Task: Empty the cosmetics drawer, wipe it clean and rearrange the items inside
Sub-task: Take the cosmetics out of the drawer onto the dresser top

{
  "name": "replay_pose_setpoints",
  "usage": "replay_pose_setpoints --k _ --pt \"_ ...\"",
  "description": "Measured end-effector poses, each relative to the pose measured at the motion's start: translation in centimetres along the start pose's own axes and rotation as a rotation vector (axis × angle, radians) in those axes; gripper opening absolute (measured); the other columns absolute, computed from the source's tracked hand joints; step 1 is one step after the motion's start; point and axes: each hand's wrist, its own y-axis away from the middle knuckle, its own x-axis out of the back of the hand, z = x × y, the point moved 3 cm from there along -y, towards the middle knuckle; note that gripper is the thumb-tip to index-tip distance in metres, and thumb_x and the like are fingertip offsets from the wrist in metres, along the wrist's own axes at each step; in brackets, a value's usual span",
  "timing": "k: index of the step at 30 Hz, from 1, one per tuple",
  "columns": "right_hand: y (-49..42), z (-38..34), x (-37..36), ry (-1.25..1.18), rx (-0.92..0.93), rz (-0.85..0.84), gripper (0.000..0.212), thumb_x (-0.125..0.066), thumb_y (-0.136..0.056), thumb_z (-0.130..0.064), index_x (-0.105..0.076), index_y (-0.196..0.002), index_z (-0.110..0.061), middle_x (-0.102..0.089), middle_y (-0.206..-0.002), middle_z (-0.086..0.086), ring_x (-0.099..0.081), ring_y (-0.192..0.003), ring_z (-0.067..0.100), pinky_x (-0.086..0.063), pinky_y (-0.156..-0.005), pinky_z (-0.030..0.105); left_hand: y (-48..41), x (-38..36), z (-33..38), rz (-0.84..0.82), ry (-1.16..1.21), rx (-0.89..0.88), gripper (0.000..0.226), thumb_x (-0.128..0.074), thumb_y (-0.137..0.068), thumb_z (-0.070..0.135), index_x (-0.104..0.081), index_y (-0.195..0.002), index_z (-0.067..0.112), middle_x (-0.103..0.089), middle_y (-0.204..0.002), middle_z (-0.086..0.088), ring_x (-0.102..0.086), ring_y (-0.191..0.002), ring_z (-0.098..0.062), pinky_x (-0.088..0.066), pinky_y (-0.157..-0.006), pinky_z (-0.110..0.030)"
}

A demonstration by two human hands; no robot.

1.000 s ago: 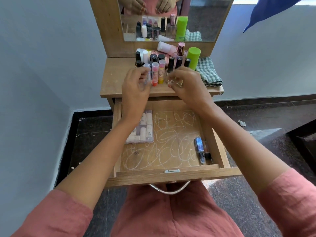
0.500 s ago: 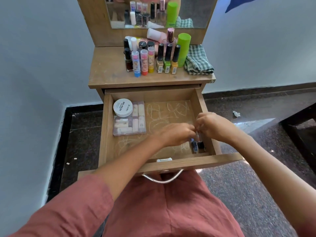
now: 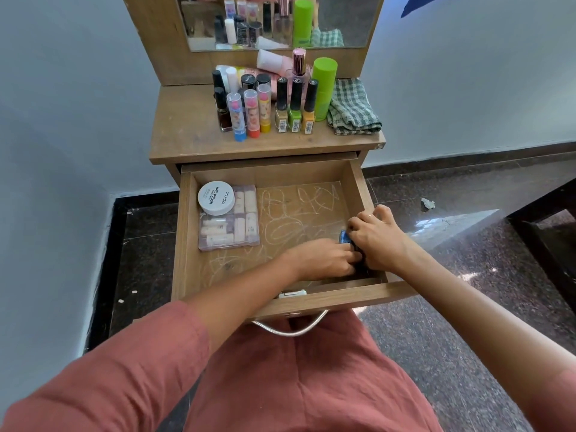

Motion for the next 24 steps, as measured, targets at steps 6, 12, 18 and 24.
replay_pose_setpoints --k 6,12,18,24 --pt "-0.1 -0.4 -0.3 0.028 -0.025 0.039 0.040 -0.050 -0.081 -0.011 -0.046 -0.121 -0.009 -0.047 -0.123 0.006 -0.036 -0.122 0.026 -0.010 -0.103 0.044 0.5 0.7 -0.2 0.022 -0.052 0.008 0.019 -0.051 -0.071 0.006 -0.065 -0.060 0.013 -0.065 -0.073 -0.002 -0.062 -0.063 -0.016 -0.045 -0.038 -0.023" --pt "0.1 -0.7 -0.4 0.043 -0.042 0.058 0.047 -0.050 -0.080 -0.007 -0.036 -0.125 -0.009 -0.050 -0.119 0.004 -0.037 -0.123 0.025 0.002 -0.095 0.042 2.2 1.2 -1.0 -0.010 0.009 0.100 0.010 -0.065 -0.071 0.000 -0.063 -0.065 0.008 -0.060 -0.073 -0.007 -0.059 -0.063 -0.019 -0.045 -0.038 -0.023" --pt "-0.3 -1.1 -0.4 0.153 -0.008 0.243 0.042 -0.077 -0.028 -0.015 -0.060 -0.066 -0.015 -0.061 -0.063 -0.001 -0.063 -0.073 0.020 -0.023 -0.090 0.041 3.4 1.2 -1.2 -0.010 -0.022 0.135 0.019 -0.048 -0.080 0.003 -0.067 -0.082 0.006 -0.061 -0.080 -0.007 -0.057 -0.067 -0.019 -0.047 -0.038 -0.025" --pt "-0.2 -0.4 -0.1 0.066 0.023 0.225 0.057 -0.084 -0.035 -0.045 -0.062 -0.078 -0.015 -0.062 -0.080 0.001 -0.062 -0.082 0.022 -0.032 -0.087 0.039 3.2 2.9 -2.4 0.237 0.111 0.353 0.018 -0.064 -0.080 0.006 -0.066 -0.097 0.006 -0.066 -0.090 -0.010 -0.064 -0.075 -0.023 -0.055 -0.047 -0.027"
